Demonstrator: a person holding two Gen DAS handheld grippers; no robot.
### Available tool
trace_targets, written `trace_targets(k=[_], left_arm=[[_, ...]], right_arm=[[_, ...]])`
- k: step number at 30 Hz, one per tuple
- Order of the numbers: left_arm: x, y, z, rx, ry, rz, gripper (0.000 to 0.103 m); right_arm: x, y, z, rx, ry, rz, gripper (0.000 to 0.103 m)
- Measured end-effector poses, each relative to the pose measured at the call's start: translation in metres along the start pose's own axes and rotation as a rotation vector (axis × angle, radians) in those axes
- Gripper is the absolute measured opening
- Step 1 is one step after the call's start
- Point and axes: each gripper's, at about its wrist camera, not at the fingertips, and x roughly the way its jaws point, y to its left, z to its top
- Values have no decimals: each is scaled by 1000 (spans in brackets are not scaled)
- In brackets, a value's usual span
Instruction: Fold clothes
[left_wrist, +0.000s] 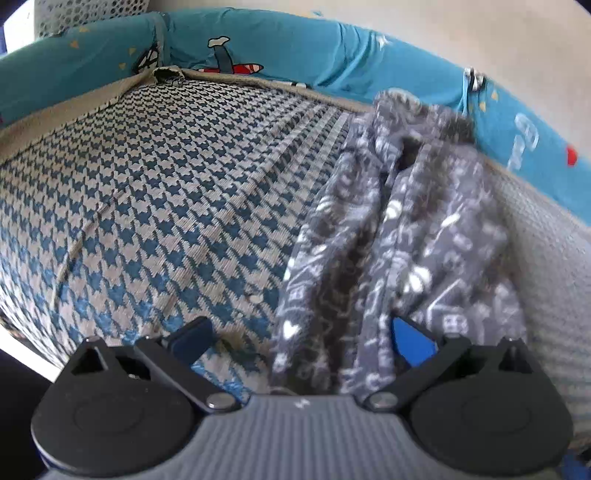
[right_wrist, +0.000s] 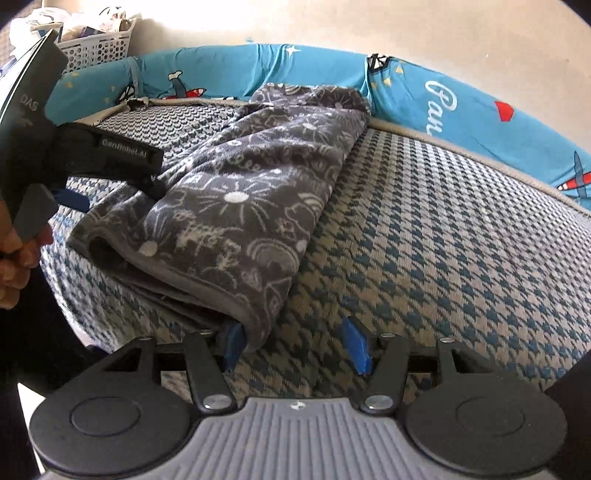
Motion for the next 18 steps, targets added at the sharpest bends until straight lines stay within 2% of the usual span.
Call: trace_targets(k=[3,7,12,18], left_arm=[[-10,8,4,-70,-48,-80,103],[-16,14,9,-110,-84,-101,103],[-15,7,25,-87,-87,-103,103],[-10,-2,44,-45,-90,-113,103]], right_arm=[[-9,-7,-2,37,-8,25,54],[-26,-16,0,82,-70,61,54],[-37,-15,7,47,-122,57,54],[-40,-20,11,30,-91,57,55]])
